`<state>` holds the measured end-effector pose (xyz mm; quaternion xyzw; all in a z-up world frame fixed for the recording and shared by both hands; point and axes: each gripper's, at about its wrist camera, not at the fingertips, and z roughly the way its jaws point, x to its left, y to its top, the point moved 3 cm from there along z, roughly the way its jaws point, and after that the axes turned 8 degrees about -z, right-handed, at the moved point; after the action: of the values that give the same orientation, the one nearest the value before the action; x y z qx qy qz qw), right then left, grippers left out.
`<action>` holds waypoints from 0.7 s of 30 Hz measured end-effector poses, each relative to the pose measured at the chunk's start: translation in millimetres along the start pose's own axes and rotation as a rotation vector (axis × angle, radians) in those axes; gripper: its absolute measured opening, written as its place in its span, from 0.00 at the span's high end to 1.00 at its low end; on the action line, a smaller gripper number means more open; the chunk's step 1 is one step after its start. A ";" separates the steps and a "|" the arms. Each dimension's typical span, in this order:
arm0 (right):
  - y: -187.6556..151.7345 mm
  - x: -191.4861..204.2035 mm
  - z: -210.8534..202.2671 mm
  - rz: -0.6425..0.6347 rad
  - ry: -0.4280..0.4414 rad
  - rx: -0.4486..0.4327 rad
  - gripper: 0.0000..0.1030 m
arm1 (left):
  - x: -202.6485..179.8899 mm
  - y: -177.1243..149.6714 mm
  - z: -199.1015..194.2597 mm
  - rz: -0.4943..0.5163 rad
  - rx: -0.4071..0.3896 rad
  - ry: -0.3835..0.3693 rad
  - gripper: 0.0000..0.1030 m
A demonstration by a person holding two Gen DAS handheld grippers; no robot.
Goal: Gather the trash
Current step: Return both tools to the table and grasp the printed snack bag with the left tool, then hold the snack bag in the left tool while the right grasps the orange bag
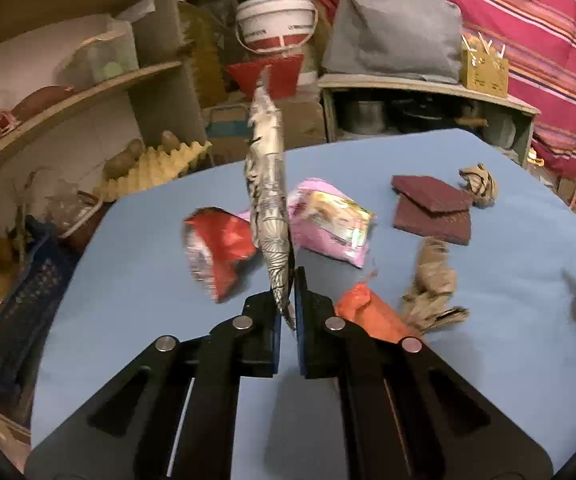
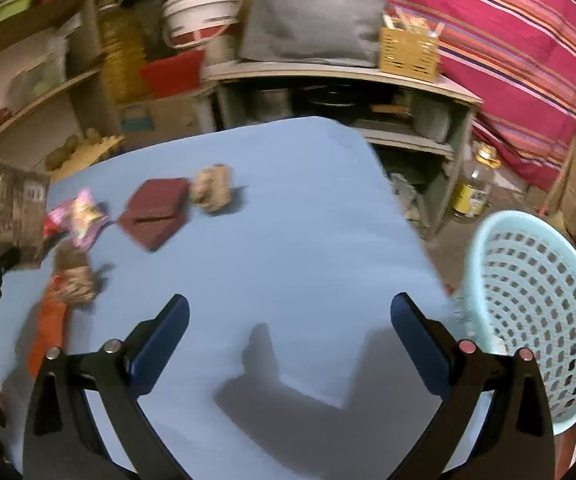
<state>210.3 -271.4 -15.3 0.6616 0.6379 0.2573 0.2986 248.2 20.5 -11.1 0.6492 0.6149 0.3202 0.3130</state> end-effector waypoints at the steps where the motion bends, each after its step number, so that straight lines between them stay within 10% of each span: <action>1: -1.0 11.2 -0.8 -0.018 0.009 -0.001 0.04 | 5.4 0.7 -4.6 -0.006 -0.008 0.005 0.96; 21: -30.8 192.6 -3.9 -0.244 0.153 0.059 0.05 | 106.3 -16.3 -34.0 -0.081 -0.013 0.084 0.96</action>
<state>196.5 -78.7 -42.7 0.5661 0.7417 0.2502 0.2587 215.3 127.8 -0.6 0.6076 0.6511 0.3382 0.3041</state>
